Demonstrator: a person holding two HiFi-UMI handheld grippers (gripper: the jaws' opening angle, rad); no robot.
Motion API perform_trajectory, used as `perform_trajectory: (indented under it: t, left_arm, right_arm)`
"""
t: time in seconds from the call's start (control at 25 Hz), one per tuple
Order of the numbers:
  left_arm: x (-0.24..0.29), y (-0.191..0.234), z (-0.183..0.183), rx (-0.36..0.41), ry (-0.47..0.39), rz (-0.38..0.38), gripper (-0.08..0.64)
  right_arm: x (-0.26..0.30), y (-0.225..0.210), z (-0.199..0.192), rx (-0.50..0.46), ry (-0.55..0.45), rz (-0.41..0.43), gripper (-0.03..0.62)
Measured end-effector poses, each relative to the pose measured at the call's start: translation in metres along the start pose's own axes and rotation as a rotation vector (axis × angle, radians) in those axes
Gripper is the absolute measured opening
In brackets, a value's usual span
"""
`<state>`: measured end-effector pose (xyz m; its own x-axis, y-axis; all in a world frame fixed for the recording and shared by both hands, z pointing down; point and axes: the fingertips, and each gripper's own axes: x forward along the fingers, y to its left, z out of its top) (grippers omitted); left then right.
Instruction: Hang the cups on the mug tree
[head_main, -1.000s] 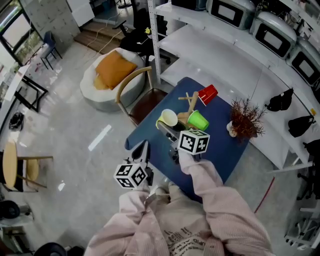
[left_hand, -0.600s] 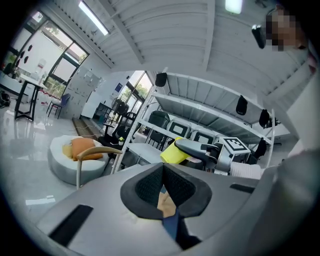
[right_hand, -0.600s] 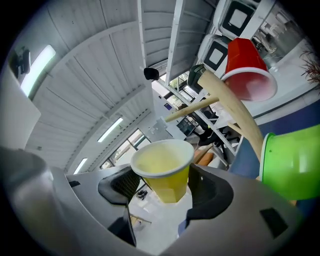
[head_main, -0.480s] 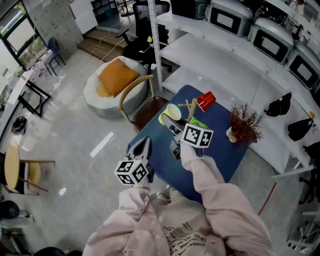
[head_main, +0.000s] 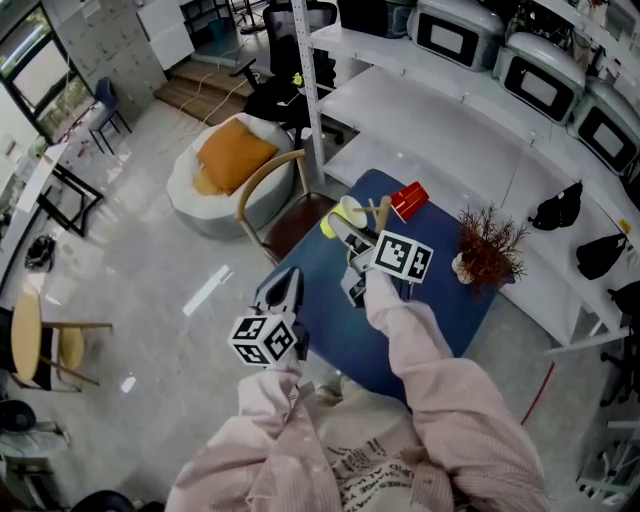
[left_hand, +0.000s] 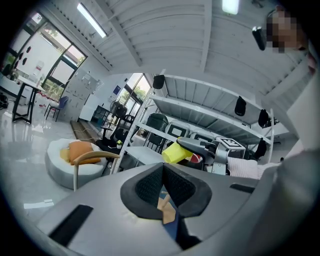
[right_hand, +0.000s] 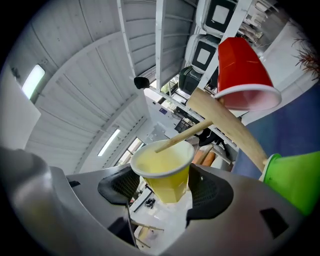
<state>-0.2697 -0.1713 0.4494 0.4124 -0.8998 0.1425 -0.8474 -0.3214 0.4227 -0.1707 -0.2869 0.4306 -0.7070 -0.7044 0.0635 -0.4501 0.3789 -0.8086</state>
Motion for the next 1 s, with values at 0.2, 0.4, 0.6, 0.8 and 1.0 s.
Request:
perform_trajectory:
  t: [0.2, 0.4, 0.6, 0.8, 1.0]
  left_arm:
    - [0.002, -0.002, 0.004, 0.005, -0.005, -0.002, -0.002]
    - [0.004, -0.008, 0.009, 0.032, -0.009, -0.004, -0.002]
    - [0.006, -0.012, 0.011, 0.039, -0.011, -0.007, -0.002]
    - [0.007, -0.014, 0.009, 0.041, -0.012, -0.005, -0.002]
    - [0.008, -0.016, 0.008, 0.044, -0.013, -0.007, -0.002]
  right_arm:
    - [-0.001, -0.004, 0.006, 0.088, -0.022, 0.011, 0.301]
    - [-0.001, -0.003, 0.011, 0.158, -0.022, 0.045, 0.301]
    - [-0.003, -0.006, 0.016, 0.250, -0.043, 0.066, 0.301]
    - [-0.007, -0.014, 0.020, 0.370, -0.082, 0.081, 0.301]
    - [-0.009, -0.020, 0.022, 0.448, -0.111, 0.080, 0.301]
